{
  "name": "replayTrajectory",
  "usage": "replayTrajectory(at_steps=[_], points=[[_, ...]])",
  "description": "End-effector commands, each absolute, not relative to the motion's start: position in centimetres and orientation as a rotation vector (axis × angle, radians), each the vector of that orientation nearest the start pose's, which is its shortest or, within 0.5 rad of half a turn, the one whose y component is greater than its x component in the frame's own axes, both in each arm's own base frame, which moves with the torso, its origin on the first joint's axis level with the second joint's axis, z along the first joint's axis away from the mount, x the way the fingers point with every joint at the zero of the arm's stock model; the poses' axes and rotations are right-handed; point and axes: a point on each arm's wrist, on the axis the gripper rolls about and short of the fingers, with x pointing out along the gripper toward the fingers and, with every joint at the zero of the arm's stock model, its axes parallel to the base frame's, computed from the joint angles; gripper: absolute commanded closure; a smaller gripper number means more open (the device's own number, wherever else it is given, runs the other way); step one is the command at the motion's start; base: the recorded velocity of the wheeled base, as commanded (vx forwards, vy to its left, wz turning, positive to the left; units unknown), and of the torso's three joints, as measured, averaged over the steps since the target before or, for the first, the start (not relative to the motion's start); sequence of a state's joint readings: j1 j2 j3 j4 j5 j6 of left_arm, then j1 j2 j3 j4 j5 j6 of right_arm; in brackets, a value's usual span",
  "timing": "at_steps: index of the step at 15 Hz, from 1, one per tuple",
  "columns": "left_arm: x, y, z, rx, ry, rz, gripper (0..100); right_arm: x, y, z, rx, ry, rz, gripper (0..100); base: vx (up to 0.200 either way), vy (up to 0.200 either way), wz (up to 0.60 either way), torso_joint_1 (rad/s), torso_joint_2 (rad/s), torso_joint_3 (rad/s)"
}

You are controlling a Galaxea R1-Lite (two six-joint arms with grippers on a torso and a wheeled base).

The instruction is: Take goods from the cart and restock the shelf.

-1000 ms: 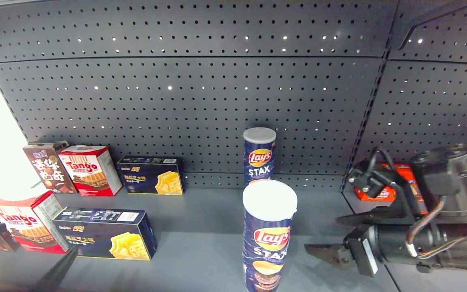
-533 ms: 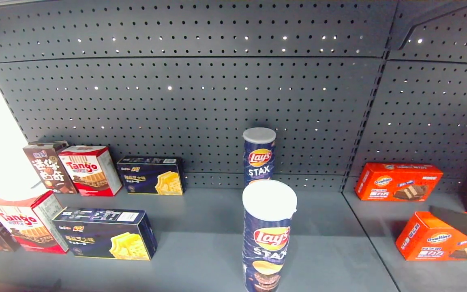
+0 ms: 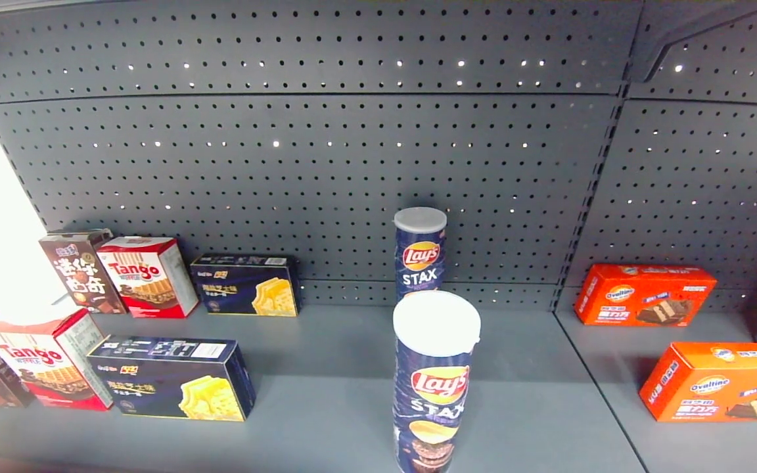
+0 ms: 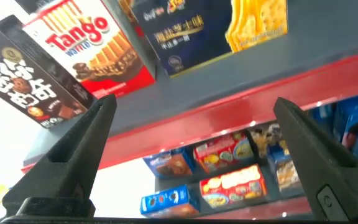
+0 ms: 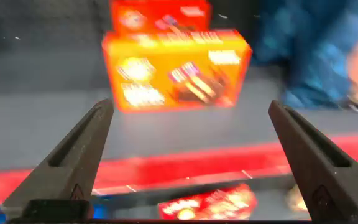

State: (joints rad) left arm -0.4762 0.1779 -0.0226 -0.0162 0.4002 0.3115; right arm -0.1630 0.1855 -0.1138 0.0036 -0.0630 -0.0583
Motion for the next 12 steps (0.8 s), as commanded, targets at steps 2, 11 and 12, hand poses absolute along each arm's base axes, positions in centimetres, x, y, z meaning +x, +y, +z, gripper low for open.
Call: replayTrajectory(at_steps=[2, 11, 12], points=[[-1.03, 1.52, 8.64, 0.346, 0.062, -0.089, 0, -1.49, 0.09, 8.40, -0.062, 0.045, -0.286, 0, 0.000, 0.000, 0.00, 0.000, 0.00, 0.000], [-1.03, 1.52, 8.64, 0.343, 0.060, -0.098, 0, -1.51, 0.10, 7.74, 0.012, 0.107, -0.270, 0, 0.000, 0.000, 0.00, 0.000, 0.00, 0.000], [-1.06, 1.54, 8.63, 0.338, 0.054, -0.105, 0, -1.48, 0.08, 7.75, 0.008, 0.110, -0.206, 0, 0.000, 0.000, 0.00, 0.000, 0.00, 0.000]])
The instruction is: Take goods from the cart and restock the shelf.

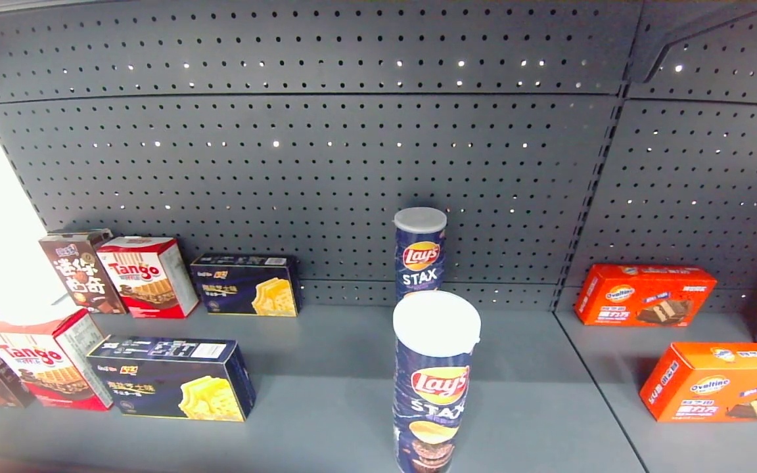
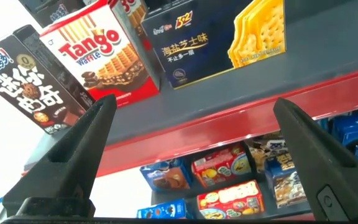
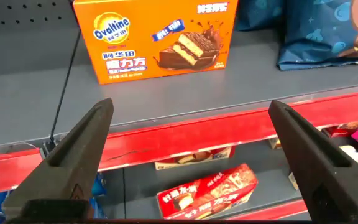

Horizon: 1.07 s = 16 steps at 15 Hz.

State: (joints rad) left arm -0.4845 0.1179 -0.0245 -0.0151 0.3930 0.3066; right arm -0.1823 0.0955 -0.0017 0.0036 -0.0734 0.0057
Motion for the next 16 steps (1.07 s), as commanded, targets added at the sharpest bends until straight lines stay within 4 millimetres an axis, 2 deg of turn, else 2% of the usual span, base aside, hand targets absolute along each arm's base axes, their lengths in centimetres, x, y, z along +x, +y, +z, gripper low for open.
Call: replayTrajectory(at_steps=[1, 2, 5, 16], points=[[-1.06, 1.55, 8.63, 0.333, 0.052, -0.112, 0, -1.53, 0.04, 7.75, 0.005, 0.101, -0.126, 0, 0.000, 0.000, 0.00, 0.000, 0.00, 0.000], [-1.03, 1.56, 8.63, 0.323, 0.052, -0.126, 0, -1.73, -0.04, 7.71, 0.003, 0.075, -0.066, 0, 0.000, 0.000, 0.00, 0.000, 0.00, 0.000], [-1.03, 1.58, 8.61, 0.319, 0.051, -0.129, 0, -2.20, -0.12, 7.60, 0.010, 0.012, -0.057, 0, 0.000, 0.000, 0.00, 0.000, 0.00, 0.000], [-1.32, 1.68, 8.58, 0.305, 0.029, -0.093, 0, -2.20, -0.12, 7.60, 0.010, 0.012, -0.055, 0, 0.000, 0.000, 0.00, 0.000, 0.00, 0.000]])
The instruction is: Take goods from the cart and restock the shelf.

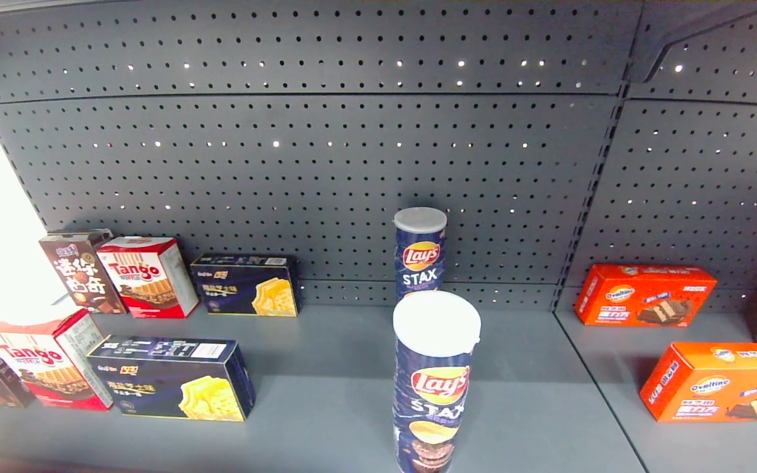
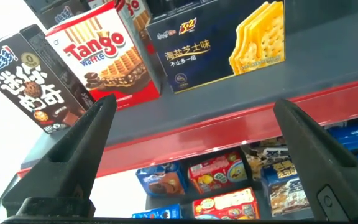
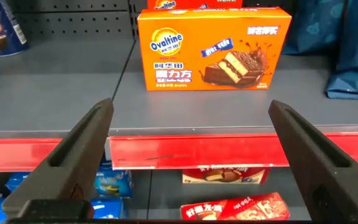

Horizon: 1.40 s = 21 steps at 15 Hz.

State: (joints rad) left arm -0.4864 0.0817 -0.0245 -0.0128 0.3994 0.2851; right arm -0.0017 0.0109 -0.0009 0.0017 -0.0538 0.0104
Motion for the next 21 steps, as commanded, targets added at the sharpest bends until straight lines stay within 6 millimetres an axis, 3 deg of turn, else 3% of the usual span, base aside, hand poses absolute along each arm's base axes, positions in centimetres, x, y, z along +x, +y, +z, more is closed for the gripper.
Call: replayTrajectory(at_steps=[1, 5, 7, 9, 10, 12, 15, 21], points=[[-1.3, 1.7, 8.5, 0.308, 0.030, -0.104, 0, -2.2, -0.1, 7.6, 0.010, 0.012, -0.055, 0, 0.000, 0.000, 0.00, 0.000, 0.00, 0.000], [-1.3, 1.7, 8.6, 0.300, 0.025, -0.125, 0, -2.2, -0.1, 7.6, 0.010, 0.012, -0.055, 0, 0.000, 0.000, 0.00, 0.000, 0.00, 0.000], [-1.5, 1.3, 8.4, 0.204, 0.026, -0.114, 0, -2.2, -0.1, 7.6, 0.010, 0.013, -0.057, 0, 0.000, 0.000, 0.00, 0.000, 0.00, 0.000], [-1.3, 0.2, 8.2, 0.076, 0.069, -0.305, 0, -2.2, -0.1, 7.6, 0.010, 0.012, -0.055, 0, 0.000, 0.000, 0.00, 0.000, 0.00, 0.000], [-1.3, -0.1, 8.1, 0.085, 0.086, -0.310, 0, -2.2, -0.1, 7.6, 0.010, 0.012, -0.055, 0, 0.000, 0.000, 0.00, 0.000, 0.00, 0.000], [-1.2, -0.1, 8.1, 0.083, 0.094, -0.291, 0, -2.2, -0.1, 7.6, 0.010, 0.012, -0.055, 0, 0.000, 0.000, 0.00, 0.000, 0.00, 0.000], [-1.9, -0.3, 7.6, 0.077, 0.074, -0.091, 0, -2.2, -0.1, 7.6, 0.010, 0.012, -0.055, 0, 0.000, 0.000, 0.00, 0.000, 0.00, 0.000], [-2.3, -0.2, 7.5, 0.040, 0.002, -0.063, 0, -2.2, -0.1, 7.6, 0.010, 0.012, -0.055, 0, 0.000, 0.000, 0.00, 0.000, 0.00, 0.000]])
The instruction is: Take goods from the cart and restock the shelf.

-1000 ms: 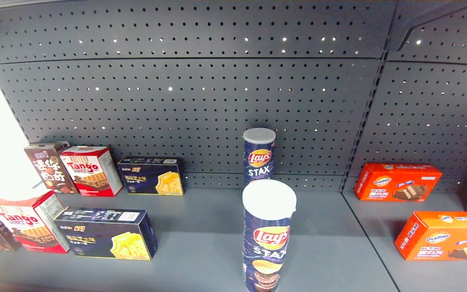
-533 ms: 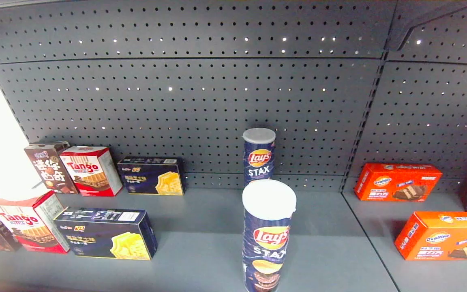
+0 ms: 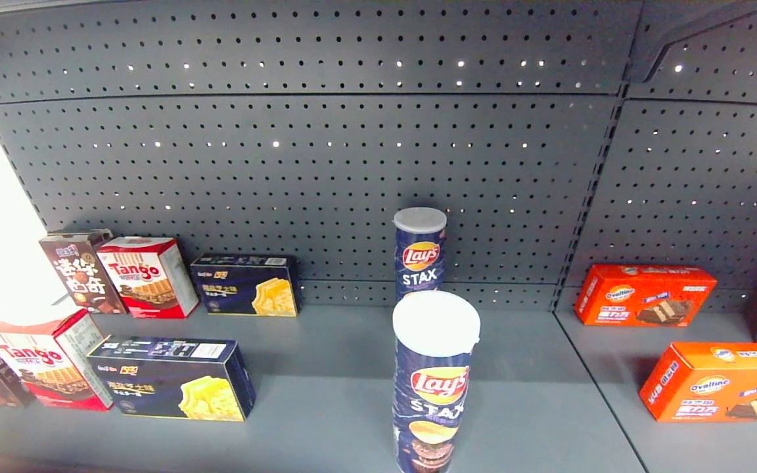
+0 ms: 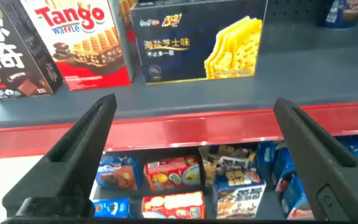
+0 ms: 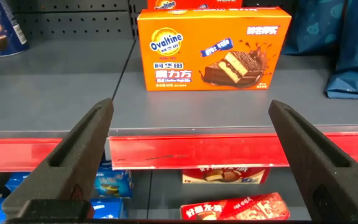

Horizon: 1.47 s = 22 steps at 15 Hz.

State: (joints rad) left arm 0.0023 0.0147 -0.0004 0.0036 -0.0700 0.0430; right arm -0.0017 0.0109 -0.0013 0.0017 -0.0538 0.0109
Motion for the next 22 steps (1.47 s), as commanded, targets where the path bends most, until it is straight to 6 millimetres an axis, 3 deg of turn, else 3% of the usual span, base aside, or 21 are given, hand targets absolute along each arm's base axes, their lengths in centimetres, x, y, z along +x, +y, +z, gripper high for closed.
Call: replayTrajectory(at_steps=[1, 10, 13, 16, 18, 22], points=[[-2.28, -0.16, 7.52, 0.027, 0.002, -0.064, 0, -2.19, -0.12, 7.56, 0.010, 0.014, -0.055, 0, 0.000, 0.000, 0.00, 0.000, 0.00, 0.000], [-2.28, -0.16, 7.52, 0.029, 0.002, -0.064, 0, -2.20, -0.09, 7.60, 0.009, 0.012, -0.041, 0, 0.000, 0.000, 0.00, 0.000, 0.00, 0.000], [-2.28, -0.16, 7.52, 0.029, 0.002, -0.064, 0, -2.20, -0.09, 7.60, 0.009, 0.012, -0.041, 0, -0.200, 0.000, 0.00, 0.007, 0.00, -0.005], [-2.28, -0.16, 7.52, 0.029, 0.002, -0.064, 0, -2.20, -0.09, 7.60, 0.009, 0.012, -0.041, 0, 0.000, 0.000, 0.00, 0.000, 0.00, 0.000], [-2.28, -0.16, 7.52, 0.031, 0.002, -0.064, 0, -2.20, -0.09, 7.60, 0.009, 0.012, -0.041, 0, 0.000, 0.000, -0.60, 0.007, 0.00, 0.000], [-2.28, -0.16, 7.52, 0.029, 0.002, -0.064, 0, -2.20, -0.09, 7.60, 0.009, 0.012, -0.041, 0, 0.000, 0.000, 0.00, 0.000, 0.00, 0.000]])
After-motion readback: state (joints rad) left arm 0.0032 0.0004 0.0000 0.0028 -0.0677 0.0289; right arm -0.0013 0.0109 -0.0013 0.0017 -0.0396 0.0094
